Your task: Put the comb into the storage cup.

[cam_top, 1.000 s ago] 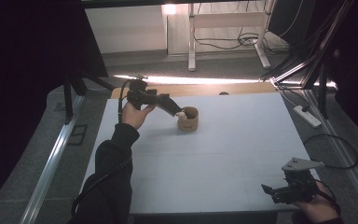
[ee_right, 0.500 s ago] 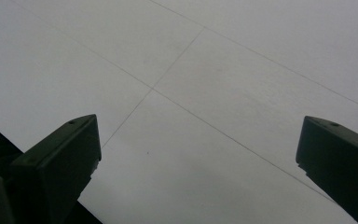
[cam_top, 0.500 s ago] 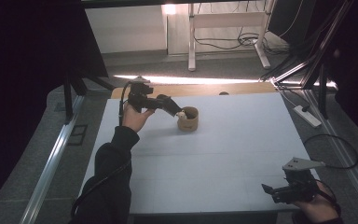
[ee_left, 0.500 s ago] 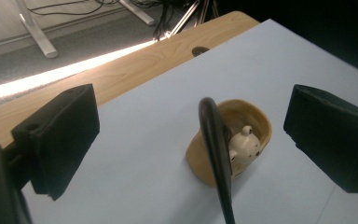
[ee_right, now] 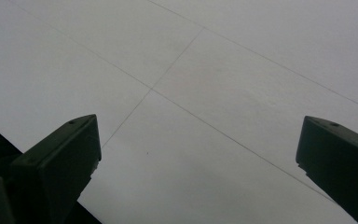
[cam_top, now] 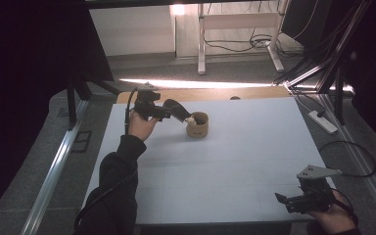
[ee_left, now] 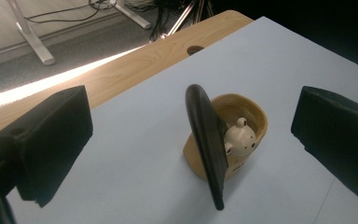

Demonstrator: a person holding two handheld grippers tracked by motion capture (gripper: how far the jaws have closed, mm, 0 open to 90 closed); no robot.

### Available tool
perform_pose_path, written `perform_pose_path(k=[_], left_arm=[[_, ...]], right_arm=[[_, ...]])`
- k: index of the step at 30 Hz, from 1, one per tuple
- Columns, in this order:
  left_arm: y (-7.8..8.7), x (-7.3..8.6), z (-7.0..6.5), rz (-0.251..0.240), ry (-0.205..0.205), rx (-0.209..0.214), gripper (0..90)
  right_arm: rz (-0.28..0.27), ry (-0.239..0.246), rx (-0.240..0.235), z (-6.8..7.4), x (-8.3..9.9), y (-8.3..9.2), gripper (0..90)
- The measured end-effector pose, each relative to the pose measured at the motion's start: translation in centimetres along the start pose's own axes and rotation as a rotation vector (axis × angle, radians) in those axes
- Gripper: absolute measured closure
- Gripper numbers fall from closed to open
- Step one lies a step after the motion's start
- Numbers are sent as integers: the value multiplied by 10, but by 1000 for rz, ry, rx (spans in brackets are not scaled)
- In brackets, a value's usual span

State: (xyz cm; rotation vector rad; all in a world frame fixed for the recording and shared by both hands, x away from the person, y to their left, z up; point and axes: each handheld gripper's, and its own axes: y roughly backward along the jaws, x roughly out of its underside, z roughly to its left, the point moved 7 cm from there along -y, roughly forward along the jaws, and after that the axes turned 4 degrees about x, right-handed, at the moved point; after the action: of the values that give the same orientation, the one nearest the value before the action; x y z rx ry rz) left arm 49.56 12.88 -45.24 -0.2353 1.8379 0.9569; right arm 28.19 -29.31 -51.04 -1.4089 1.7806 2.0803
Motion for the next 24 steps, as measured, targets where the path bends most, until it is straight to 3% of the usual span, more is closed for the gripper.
perform_pose_path(k=[5, 13, 24], left_arm=[[1, 2, -3, -6, -13, 16, 0], [4, 7, -7, -3, -54, 4, 0], [6, 15, -11, 3, -54, 13, 0]], right_arm=[[0, 2, 1, 0, 0, 0, 2], [0, 3, 3, 0, 0, 0, 3], [-2, -1, 7, 0, 0, 0, 2]])
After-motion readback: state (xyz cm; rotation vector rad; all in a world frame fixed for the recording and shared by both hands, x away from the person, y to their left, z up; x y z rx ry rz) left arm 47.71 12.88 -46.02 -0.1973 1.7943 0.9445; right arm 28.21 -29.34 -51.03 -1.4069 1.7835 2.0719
